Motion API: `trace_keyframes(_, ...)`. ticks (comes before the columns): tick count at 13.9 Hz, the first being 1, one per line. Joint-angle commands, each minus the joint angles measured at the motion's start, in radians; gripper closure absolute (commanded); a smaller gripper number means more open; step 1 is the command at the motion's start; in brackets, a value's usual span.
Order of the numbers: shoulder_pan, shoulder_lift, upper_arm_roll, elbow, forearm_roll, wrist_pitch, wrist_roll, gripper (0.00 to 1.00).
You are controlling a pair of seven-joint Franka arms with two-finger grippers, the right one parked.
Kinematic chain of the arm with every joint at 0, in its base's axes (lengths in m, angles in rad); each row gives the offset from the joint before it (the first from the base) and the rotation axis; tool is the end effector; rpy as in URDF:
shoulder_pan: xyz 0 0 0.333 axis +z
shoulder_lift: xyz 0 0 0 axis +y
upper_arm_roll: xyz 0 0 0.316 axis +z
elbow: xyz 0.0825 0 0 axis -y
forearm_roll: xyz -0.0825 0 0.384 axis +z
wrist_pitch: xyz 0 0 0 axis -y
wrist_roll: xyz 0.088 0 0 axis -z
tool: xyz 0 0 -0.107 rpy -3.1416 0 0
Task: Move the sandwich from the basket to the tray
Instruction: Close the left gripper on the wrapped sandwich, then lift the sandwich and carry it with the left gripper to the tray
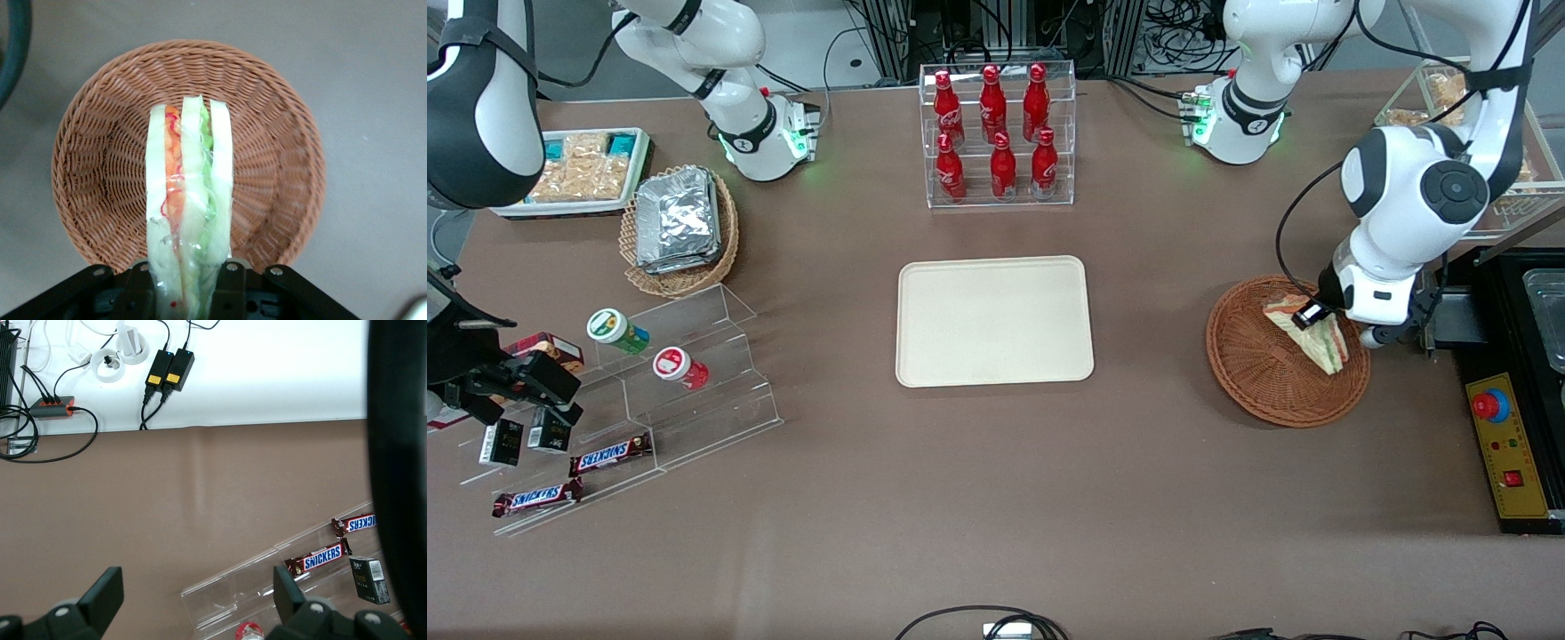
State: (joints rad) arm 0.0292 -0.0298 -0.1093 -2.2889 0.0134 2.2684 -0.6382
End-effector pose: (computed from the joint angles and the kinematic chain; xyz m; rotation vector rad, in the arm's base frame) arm 0.5094 -0.0406 0.3648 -3.0145 -0.8499 -0.0208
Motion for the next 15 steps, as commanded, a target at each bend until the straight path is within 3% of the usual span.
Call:
trace_keyframes(1, -0.008, 0.024, -0.058, 0.121, 0.005, -0.110, 0.034, 1.00)
trace_keyframes(11, -0.009, 0.094, -0.393, 0.267, 0.011, -0.150, 0.026, 1.00)
trace_keyframes(15, -0.023, 0.175, -0.542, 0.272, 0.152, -0.145, -0.017, 1.00)
